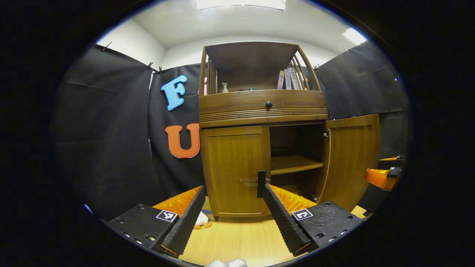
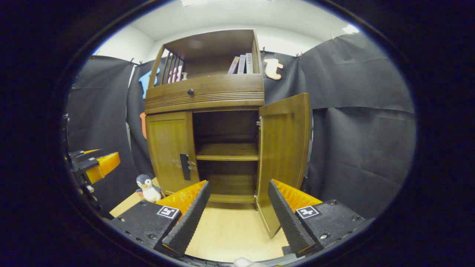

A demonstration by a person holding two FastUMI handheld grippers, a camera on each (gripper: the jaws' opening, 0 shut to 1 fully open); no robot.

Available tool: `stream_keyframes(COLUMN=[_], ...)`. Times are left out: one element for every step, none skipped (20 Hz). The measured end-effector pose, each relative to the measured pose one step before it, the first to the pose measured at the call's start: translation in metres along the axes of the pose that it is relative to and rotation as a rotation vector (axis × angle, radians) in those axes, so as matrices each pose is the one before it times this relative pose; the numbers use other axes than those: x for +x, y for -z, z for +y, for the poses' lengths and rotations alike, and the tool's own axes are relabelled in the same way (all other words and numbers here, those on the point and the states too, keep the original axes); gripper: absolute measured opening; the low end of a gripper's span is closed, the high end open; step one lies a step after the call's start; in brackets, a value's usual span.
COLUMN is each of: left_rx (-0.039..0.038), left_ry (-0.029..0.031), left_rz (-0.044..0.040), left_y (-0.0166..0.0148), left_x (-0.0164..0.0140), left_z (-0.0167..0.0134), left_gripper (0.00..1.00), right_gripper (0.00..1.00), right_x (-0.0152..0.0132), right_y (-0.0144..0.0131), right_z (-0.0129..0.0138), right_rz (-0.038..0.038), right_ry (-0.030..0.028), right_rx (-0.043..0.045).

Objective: Open the right door of the double-door shoe cabinet with the right hand, and open the left door with the left hand.

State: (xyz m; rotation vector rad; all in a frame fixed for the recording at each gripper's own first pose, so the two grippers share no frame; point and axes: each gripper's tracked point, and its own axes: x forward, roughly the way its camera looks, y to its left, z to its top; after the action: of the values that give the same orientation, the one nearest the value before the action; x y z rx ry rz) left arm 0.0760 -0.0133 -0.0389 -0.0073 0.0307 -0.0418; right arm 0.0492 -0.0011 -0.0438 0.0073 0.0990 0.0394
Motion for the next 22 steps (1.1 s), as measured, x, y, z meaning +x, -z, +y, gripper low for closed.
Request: stream_keyframes(left_rx=[-0.00218,0.00115,0.00129,-0.00543,-0.00353,-0.00311,-0.00345,-0.00232,-0.00727,-0.0017,-0.00314,-0.00137,0.00322,0.00336,0.0001,-0.00578,0.00097,-0.00294,0.00197,0.00525,0.00669,-0.00005], left_ry=[0.00489,0.00618,0.00496,0.00776,0.01342,0.00854,0.00952,0.01217,0.00968,0.00601,0.00567,0.00268,0.00738,0.0014,0.00545,0.01366,0.00657,0.00819,-0.00124,-0.00303,-0.00556,-0.00141], left_rz=[-0.00707,0.00069,-0.0008,-0.00007,-0.0008,-0.00409,0.01126,0.00028,0.00217,0.0026,-0.00631,0.01474,-0.00585,0.00417,0.00694,-0.00771,0.00461,-0.00149,0.00255,0.01182,0.00207,0.00107], left_y=[0.00268,0.00326,0.00355,0.00303,0.00332,0.00505,0.00678,0.00602,0.00787,0.00603,0.00633,0.00844,0.00737,0.00818,0.00545,0.00477,0.00547,0.00506,0.00324,0.00493,0.00245,0.00221], left_x=[0.01019,0.01351,0.01269,0.0154,0.01739,0.01829,0.01726,0.01823,0.01329,0.01412,0.01455,0.01435,0.01129,0.01139,0.01009,0.01081,0.01025,0.01071,0.00894,0.00867,0.00675,0.00665], left_z=[-0.00193,-0.00269,-0.00129,-0.00393,-0.00365,-0.00325,-0.00331,-0.00486,-0.0053,-0.0053,-0.00447,-0.00581,-0.00538,-0.00528,-0.00632,-0.00836,-0.00604,-0.00522,-0.00309,-0.00222,0.00017,-0.00163], left_gripper=[0.96,0.96,0.96,0.96,0.96,0.96,0.96,0.96,0.96,0.96,0.96,0.96,0.96,0.96,0.96,0.96,0.96,0.96,0.96,0.95,0.93,0.94], right_gripper=[1.0,1.0,1.0,1.0,1.0,1.0,1.0,1.0,1.0,1.0,1.0,1.0,1.0,1.0,1.0,1.0,1.0,1.0,1.0,1.0,1.0,1.0], right_x=[0.00042,-0.00037,-0.0003,-0.00052,-0.00137,-0.00015,-0.00043,-0.0005,-0.00024,0.00048,-0.00073,-0.00172,-0.00105,0.00019,-0.00053,0.0008,0.00046,0.00169,0.00136,0.00187,0.00186,0.00144], right_y=[-0.00387,-0.002,-0.00349,-0.00174,-0.00074,-0.00156,-0.00027,-0.00013,-0.00069,0.00016,0.00093,0.00184,0.00057,0.0007,0.00098,0.00033,0.0005,0.00181,0.00076,0.00127,0.00046,0.00035], right_z=[0.00313,0.00142,0.00168,0.00208,0.00186,0.00128,0.00081,-0.00004,-0.00059,-0.00095,-0.00158,-0.00315,-0.00344,-0.00438,-0.00443,-0.0041,-0.0039,-0.00116,-0.00184,-0.00343,-0.00071,0.00112], right_rz=[-0.00136,-0.00223,-0.00244,0.0013,0.00508,0.00311,0.00509,0.00559,0.00366,0.00398,0.0068,0.00625,0.0037,0.00477,0.00791,0.00584,0.00674,0.0086,0.00715,0.00707,0.00878,0.00487], right_ry=[-0.00159,-0.00203,0.00013,-0.00148,-0.00151,-0.00014,-0.0004,0.00018,0.00272,0.00412,0.00572,0.00634,0.00575,0.00917,0.00675,0.00516,0.00418,0.00465,0.00124,0.00037,-0.00232,-0.00365], right_rx=[-0.00598,-0.00703,-0.00518,-0.00553,-0.00353,-0.00045,-0.00013,0.00021,-0.00103,-0.00167,-0.00512,-0.00609,-0.0061,-0.00582,-0.00473,-0.00116,0.00005,-0.00284,-0.00253,-0.00254,-0.00291,-0.00247])
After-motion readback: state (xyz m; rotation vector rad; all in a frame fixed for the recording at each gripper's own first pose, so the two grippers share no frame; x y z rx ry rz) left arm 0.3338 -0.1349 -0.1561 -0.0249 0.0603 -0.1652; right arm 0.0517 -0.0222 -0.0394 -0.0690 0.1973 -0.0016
